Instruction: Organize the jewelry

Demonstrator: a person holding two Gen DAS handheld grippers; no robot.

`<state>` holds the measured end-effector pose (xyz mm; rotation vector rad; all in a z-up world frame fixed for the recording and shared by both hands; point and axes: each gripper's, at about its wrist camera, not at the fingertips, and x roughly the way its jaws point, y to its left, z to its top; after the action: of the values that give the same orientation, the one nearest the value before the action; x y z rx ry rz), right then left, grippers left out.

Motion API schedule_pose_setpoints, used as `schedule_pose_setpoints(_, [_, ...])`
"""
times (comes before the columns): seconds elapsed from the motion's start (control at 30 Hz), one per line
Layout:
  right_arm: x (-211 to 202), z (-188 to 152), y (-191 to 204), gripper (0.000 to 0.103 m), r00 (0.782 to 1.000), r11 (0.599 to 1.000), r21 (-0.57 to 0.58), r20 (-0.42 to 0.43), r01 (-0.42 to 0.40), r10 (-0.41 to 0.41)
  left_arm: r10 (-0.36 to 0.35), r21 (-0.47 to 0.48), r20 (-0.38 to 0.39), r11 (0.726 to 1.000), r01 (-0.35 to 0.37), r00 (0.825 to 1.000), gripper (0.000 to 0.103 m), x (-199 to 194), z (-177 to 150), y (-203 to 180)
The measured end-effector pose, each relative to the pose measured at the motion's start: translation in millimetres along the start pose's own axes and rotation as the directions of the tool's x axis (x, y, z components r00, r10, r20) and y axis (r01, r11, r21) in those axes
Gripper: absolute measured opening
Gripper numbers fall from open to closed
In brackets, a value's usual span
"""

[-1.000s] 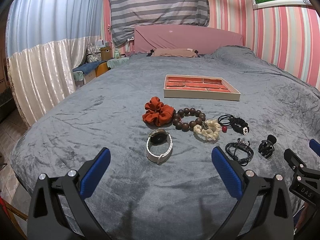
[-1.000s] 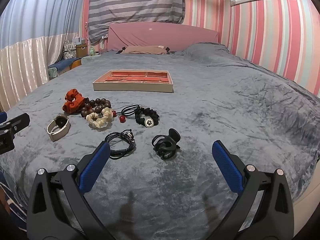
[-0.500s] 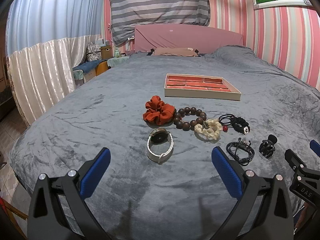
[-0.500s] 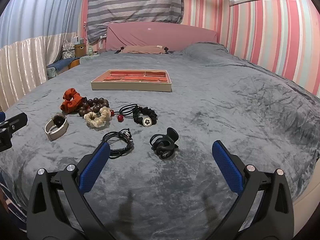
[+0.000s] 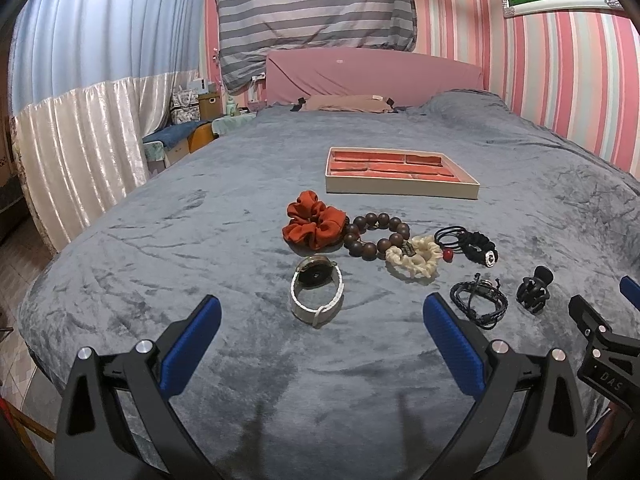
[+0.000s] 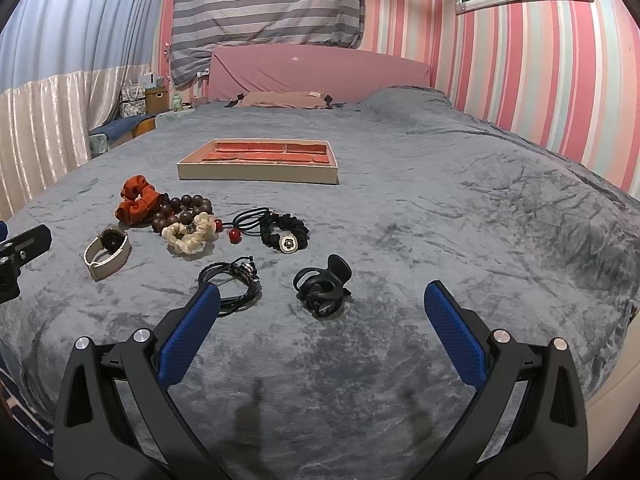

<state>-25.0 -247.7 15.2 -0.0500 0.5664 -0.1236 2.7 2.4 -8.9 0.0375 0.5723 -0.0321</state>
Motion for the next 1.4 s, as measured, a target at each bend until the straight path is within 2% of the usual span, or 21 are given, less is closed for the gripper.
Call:
schedule_pose_setpoints(0.5, [-1.0,-0.4,0.5,0.099,1.0,1.0,-0.004,0.006,0.001,-0.001,-0.007,-0.005,-0.009,1.0,0.007,1.0,0.099,0.6,1.6,0.2])
schedule_pose_setpoints(1.0, [-2.5,2.6,-2.0,0.099,0.999,0.999,0.0,0.033,0.036,-0.036,-0.011,-0.009,-0.021,1.0,0.01,1.0,0.099,4.2,0.4,4.0])
schedule_pose_setpoints(1.3, [-0.5,0.7,-1.6,0.099,0.998,1.0,0.011,0.047,0.03,-0.03,0.0,-0.004,-0.016,1.0,0.0,1.0,0.099,6.1,0.2,3.3])
schedule_pose_setpoints(1.4, [-0.9,0.0,-2.1,0.099,0.998,1.0,0.03,0.055,0.004,-0.005,-0.005,-0.003,-0.017,1.0,0.005,1.0,0.099,6.5,0.2,3.5])
